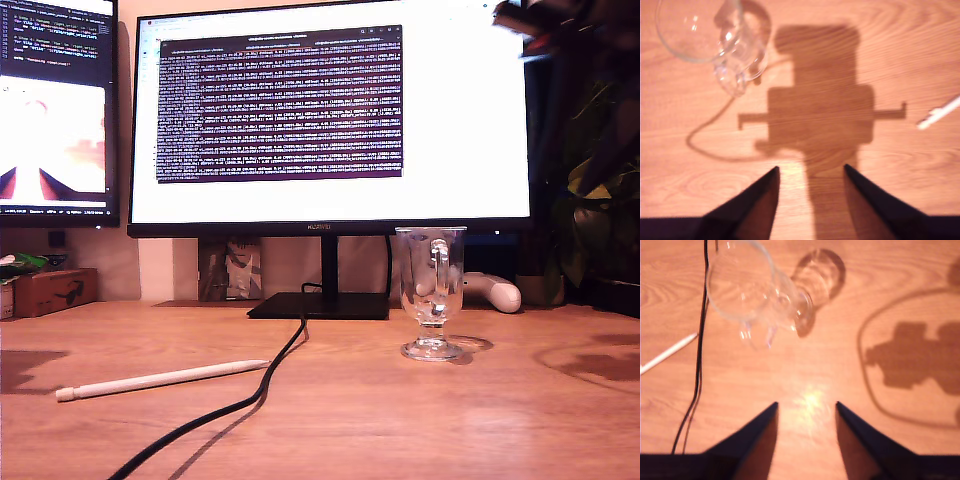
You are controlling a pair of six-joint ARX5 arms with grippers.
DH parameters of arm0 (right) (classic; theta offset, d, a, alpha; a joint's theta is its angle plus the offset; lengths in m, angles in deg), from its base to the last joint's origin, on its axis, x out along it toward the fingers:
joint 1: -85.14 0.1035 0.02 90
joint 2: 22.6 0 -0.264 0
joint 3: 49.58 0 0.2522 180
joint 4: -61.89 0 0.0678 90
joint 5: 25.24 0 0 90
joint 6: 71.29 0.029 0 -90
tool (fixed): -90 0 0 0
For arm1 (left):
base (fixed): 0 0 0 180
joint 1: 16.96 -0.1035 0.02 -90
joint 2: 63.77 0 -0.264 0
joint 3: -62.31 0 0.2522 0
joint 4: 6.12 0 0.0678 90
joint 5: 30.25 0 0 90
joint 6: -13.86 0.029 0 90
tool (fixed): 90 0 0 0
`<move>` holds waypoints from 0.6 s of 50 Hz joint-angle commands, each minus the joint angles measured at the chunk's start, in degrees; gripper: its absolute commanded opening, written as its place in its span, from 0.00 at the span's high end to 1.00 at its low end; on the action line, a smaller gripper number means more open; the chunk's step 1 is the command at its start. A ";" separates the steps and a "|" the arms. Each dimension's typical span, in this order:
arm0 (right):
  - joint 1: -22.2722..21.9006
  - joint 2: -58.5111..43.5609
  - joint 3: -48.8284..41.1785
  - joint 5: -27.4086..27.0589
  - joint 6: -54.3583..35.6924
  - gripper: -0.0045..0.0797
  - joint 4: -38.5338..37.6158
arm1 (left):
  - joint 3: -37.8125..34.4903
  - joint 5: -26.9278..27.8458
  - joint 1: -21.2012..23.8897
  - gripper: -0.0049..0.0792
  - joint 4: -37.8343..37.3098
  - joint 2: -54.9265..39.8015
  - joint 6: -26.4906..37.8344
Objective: Pick the small glass cups in front of you with each of your hands, and place them behind the white pen
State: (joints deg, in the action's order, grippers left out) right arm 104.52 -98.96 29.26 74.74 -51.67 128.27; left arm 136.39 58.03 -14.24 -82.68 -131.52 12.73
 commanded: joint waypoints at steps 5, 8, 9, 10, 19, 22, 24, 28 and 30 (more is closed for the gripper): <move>2.67 -3.96 4.02 0.11 0.07 0.54 -0.11 | 1.18 -0.26 -1.29 0.49 1.29 -1.01 0.26; 3.58 -5.75 5.70 0.11 0.04 0.54 -0.07 | 1.33 -0.26 -1.57 0.49 1.66 -1.01 0.26; 3.93 -6.43 6.21 0.11 0.04 0.54 -0.04 | 1.42 -0.26 -1.62 0.49 1.70 -1.01 0.26; 4.20 -7.02 6.82 0.11 0.04 0.54 0.02 | 1.53 -0.26 -1.66 0.49 1.70 -1.01 0.26; 6.88 -12.44 10.93 0.11 0.07 0.54 0.48 | 1.90 -0.26 -1.66 0.49 2.03 -1.01 0.26; 7.41 -14.03 11.69 0.09 0.22 0.55 0.79 | 1.90 -0.26 -1.66 0.49 2.23 -1.01 0.26; 7.61 -15.06 12.02 0.09 0.33 0.55 0.92 | 1.90 -0.26 -1.66 0.49 2.40 -1.01 0.26; 7.78 -16.87 12.37 0.07 0.50 0.55 1.53 | 1.90 -0.24 -1.66 0.49 2.62 -1.01 0.28; 7.78 -17.75 12.39 0.07 0.50 0.55 1.64 | 1.90 -0.24 -1.66 0.49 2.73 -1.01 0.28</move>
State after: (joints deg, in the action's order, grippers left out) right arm 111.93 -115.33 41.11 74.76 -51.43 129.72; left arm 138.11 57.92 -15.66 -80.52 -132.50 12.73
